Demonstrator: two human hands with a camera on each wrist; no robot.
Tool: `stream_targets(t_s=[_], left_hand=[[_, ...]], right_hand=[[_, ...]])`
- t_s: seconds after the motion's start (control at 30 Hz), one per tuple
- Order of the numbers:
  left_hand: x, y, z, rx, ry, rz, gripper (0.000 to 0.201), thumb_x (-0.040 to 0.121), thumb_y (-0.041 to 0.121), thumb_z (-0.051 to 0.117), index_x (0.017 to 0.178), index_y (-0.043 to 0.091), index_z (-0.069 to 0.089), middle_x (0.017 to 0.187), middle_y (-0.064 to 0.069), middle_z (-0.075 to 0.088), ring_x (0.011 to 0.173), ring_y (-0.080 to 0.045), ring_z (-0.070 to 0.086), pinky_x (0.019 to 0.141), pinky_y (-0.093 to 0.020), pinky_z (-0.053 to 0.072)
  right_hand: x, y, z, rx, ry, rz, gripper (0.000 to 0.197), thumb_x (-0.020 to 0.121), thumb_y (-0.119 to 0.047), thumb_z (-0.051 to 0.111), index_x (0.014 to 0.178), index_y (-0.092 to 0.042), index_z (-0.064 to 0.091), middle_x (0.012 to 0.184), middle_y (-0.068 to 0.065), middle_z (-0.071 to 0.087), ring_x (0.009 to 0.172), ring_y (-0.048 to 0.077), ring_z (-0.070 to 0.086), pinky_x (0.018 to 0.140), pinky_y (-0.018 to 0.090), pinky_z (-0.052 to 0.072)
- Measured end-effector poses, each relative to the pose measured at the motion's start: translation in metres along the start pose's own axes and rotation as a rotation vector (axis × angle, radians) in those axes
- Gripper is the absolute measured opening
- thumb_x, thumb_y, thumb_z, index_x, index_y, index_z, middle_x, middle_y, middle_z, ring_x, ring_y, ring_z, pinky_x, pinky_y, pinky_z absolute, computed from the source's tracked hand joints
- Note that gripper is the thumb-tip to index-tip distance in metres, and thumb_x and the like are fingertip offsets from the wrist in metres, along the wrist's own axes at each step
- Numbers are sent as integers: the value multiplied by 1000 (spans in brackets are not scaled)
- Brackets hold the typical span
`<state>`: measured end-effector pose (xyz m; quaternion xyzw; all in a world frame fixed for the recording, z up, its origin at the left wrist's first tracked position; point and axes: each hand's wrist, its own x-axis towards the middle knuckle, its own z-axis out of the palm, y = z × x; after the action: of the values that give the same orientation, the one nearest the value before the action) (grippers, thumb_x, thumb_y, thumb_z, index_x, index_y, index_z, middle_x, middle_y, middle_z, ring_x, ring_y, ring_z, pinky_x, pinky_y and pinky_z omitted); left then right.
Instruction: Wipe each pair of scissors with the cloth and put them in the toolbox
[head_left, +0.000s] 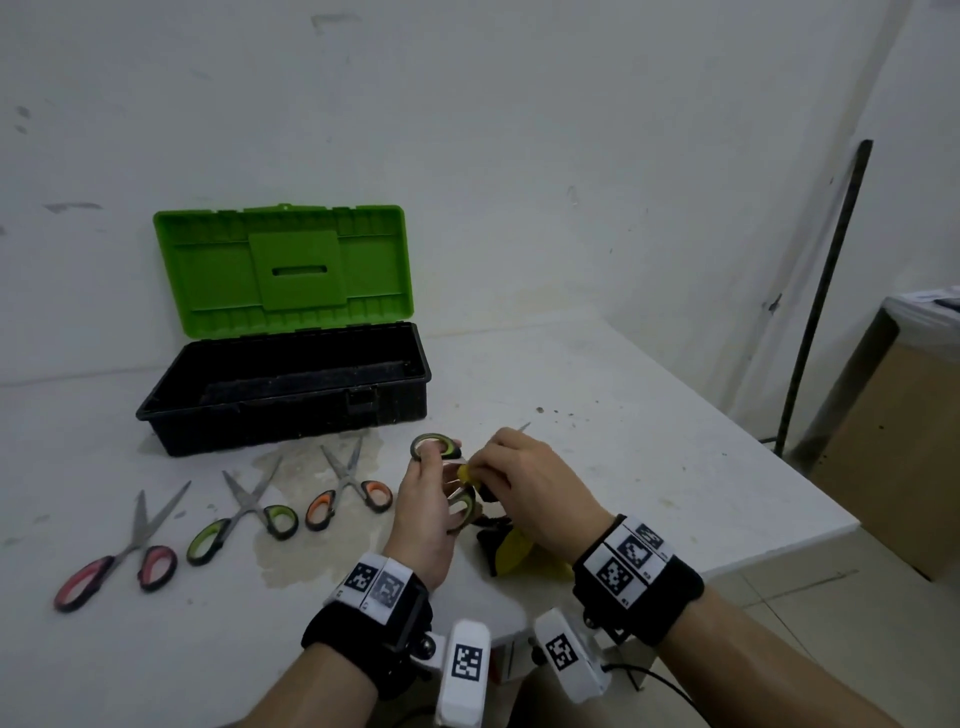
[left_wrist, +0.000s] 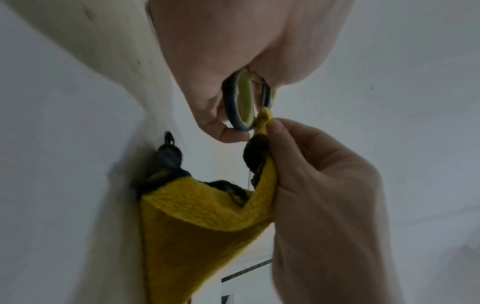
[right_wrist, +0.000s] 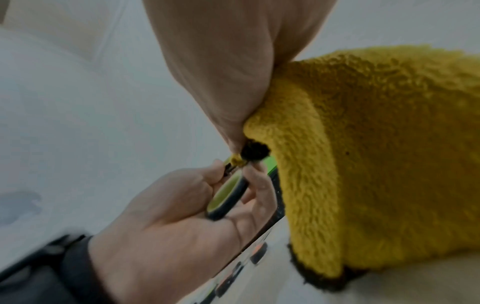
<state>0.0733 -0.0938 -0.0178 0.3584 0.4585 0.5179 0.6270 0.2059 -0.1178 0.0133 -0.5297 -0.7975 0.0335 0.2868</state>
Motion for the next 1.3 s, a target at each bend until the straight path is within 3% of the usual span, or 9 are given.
stream_targets(t_s=[0.17, 0.3, 0.4, 0.57, 0.73, 0.9, 1.13, 1.2, 1.3], left_hand=[[3, 1, 6, -62, 17, 11, 39, 104, 48, 36, 110, 21, 63, 113, -20, 70, 107, -33, 67, 86, -47, 57], [2, 2, 5, -108, 1, 39, 39, 105, 46, 37, 108, 16, 63, 99, -11, 69, 84, -24, 63, 68, -35, 56], [2, 3, 3, -116, 1, 38, 39, 105, 46, 38, 108, 16, 64, 95, -6, 66, 81, -20, 60, 67, -33, 54], [1, 0, 5, -54, -8, 38, 39, 104, 49, 38, 113, 19, 62, 107, -15, 73, 99, -28, 69, 84, -47, 59], [-3, -2, 2, 24, -7, 111, 40, 105, 49, 36, 112, 20, 63, 100, -8, 73, 80, -17, 70, 64, -34, 57], [-7, -1, 3, 44, -30, 129, 42, 103, 51, 35, 114, 22, 62, 105, -9, 72, 94, -23, 70, 76, -41, 60], [-6, -5, 0, 50, 19, 141, 41, 103, 51, 35, 109, 22, 63, 100, -8, 68, 83, -21, 63, 64, -32, 55], [-6, -3, 0, 1, 36, 99, 40, 104, 50, 37, 110, 21, 63, 101, -7, 69, 83, -21, 64, 62, -32, 56], [-5, 0, 2, -61, 13, 45, 41, 104, 50, 39, 117, 18, 62, 107, -11, 70, 88, -20, 65, 64, -31, 58]], right_hand=[[-11, -6, 10, 110, 168, 16, 13, 96, -15, 59, 96, -11, 70, 93, 1, 60, 80, 13, 56, 72, 25, 49], [-7, 4, 7, 77, 215, 79, 12, 95, -12, 59, 92, -10, 70, 90, 1, 59, 79, 13, 55, 72, 30, 49], [-2, 14, 3, 81, 333, 148, 12, 95, -13, 59, 90, -10, 70, 88, -2, 58, 76, 10, 53, 73, 27, 47], [-7, -6, 11, 59, 141, 38, 16, 97, -17, 56, 95, -10, 69, 92, 2, 57, 79, 13, 54, 72, 28, 47], [4, 11, 3, 49, 248, 215, 17, 97, -16, 56, 93, -9, 71, 91, 3, 59, 79, 17, 57, 76, 33, 49], [-4, -7, 3, 73, 159, 120, 17, 97, -19, 56, 95, -10, 71, 93, 3, 59, 79, 16, 56, 74, 27, 47], [5, 27, -4, 59, 296, 303, 16, 96, -18, 58, 91, -13, 72, 88, -2, 58, 77, 10, 50, 76, 25, 45], [2, 20, -5, 77, 319, 231, 14, 96, -18, 59, 91, -12, 71, 87, -2, 58, 77, 9, 51, 74, 20, 42], [-7, 1, 6, 77, 196, 118, 14, 96, -18, 58, 94, -12, 71, 90, -1, 58, 79, 10, 53, 74, 18, 42]])
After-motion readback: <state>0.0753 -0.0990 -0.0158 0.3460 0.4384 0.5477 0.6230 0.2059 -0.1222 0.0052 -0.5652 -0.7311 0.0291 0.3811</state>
